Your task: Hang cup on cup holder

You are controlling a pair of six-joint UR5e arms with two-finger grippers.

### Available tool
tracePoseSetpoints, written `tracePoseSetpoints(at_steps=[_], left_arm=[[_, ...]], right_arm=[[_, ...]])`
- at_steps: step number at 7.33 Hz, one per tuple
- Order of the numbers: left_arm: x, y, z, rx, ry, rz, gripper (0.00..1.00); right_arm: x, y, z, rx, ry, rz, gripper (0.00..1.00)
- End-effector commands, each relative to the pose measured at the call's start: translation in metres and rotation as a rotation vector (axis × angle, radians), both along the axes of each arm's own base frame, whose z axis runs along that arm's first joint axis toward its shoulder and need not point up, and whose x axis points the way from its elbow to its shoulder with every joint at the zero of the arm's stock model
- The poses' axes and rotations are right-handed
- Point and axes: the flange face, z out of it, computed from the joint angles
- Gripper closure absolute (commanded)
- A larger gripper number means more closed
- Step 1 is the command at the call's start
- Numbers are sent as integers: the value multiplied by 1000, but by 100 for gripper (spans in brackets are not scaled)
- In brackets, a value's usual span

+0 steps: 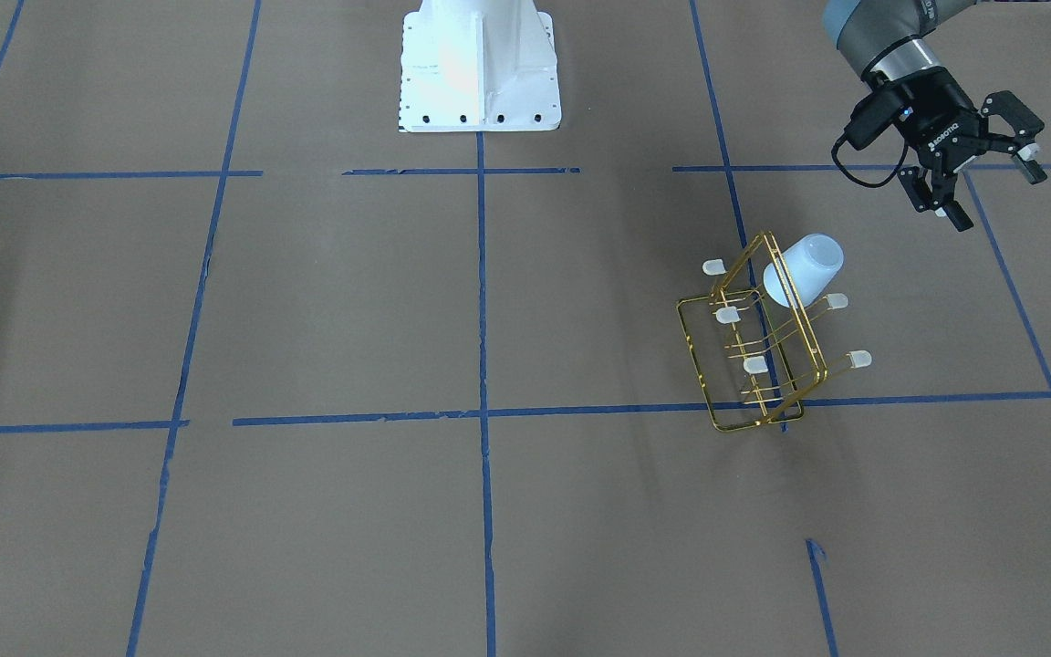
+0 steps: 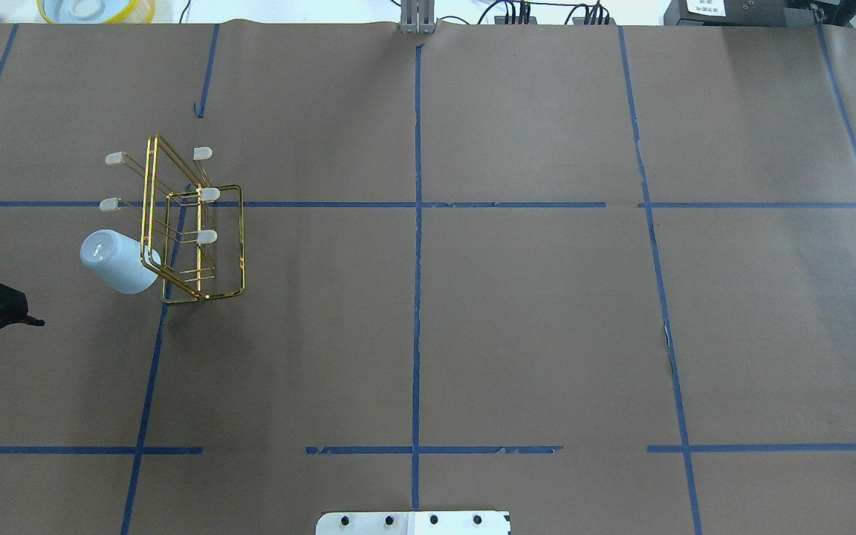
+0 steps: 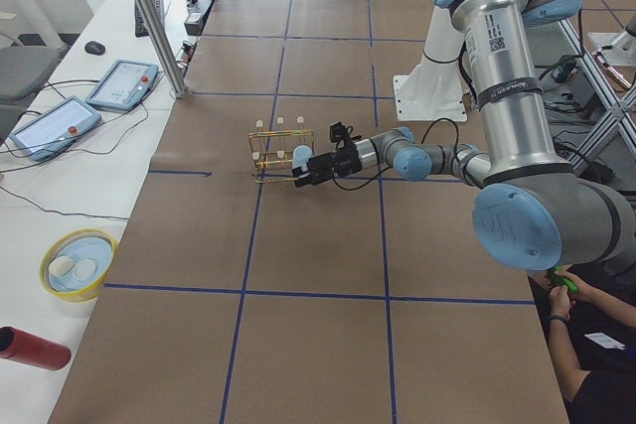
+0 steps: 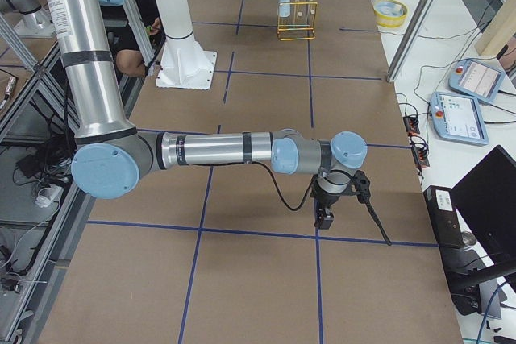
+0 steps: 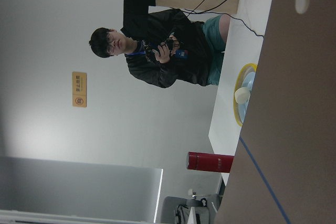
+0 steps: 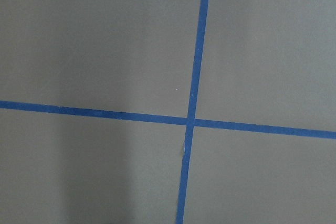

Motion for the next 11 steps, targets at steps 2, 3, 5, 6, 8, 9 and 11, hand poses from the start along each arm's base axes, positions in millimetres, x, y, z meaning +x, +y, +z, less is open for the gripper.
tracePoseSetpoints(at_steps=[2,3,5,6,8,9,11], left_arm=[[2,-6,1,-221,567,56,0],[-8,-11,-3,-281,656,106,0],[-49,-34,-5,-386,773,291,0],[-77,-60,1,-401,799,383,0],[-104,-76,31,-570,889,518,0],[-113,-80,48,-671,951,583,0],[-142,-103,70,-912,1030,609,0]], right_arm=[[0,0,0,1,0,-1,0],[0,0,0,1,0,-1,0],[0,0,0,1,0,-1,0],[0,0,0,0,0,0,0],[0,0,0,1,0,-1,0],[0,0,0,0,0,0,0],[0,0,0,-1,0,0,0]])
